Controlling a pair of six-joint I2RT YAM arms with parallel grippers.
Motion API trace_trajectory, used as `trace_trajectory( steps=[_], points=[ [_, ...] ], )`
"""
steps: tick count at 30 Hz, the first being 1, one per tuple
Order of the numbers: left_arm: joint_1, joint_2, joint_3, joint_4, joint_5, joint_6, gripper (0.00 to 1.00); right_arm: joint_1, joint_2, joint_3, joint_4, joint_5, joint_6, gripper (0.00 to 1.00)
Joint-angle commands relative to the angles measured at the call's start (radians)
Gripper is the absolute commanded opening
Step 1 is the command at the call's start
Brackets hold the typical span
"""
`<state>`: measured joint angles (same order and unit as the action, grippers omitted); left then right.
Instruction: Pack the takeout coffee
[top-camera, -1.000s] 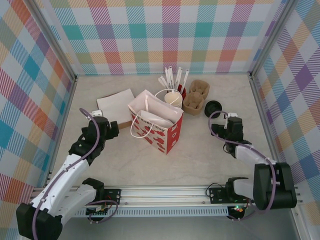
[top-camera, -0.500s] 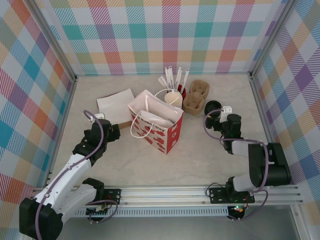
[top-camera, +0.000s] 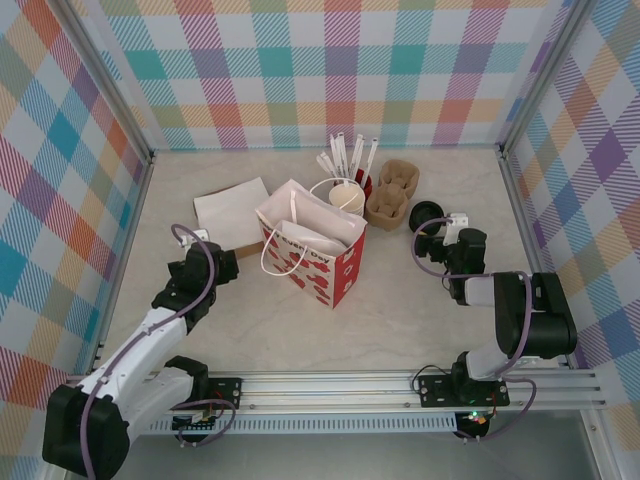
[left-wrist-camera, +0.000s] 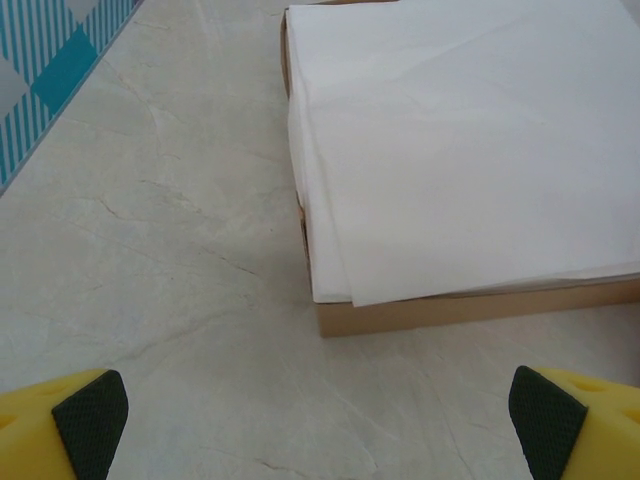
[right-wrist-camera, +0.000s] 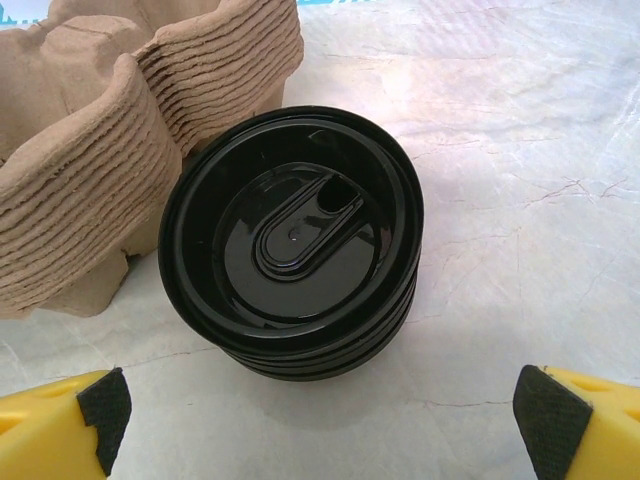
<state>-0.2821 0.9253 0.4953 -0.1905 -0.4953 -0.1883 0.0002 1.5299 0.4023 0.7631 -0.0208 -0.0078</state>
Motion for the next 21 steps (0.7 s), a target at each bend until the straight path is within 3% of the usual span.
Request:
trace_trajectory(
  steps=[1,11,21],
  points=[
    [0.044,0.040,-0.030,0.143,-0.022,0.055,1.00,-0.002,-0.002,0.018,0.031,-0.025,0.016,1.00],
    [0.128,0.215,-0.134,0.523,0.075,0.150,1.00,-0.002,-0.002,0.018,0.031,-0.025,0.015,1.00],
    [0.148,0.360,-0.129,0.770,0.217,0.235,1.00,-0.003,-0.003,0.018,0.030,-0.024,0.015,1.00]
  ],
)
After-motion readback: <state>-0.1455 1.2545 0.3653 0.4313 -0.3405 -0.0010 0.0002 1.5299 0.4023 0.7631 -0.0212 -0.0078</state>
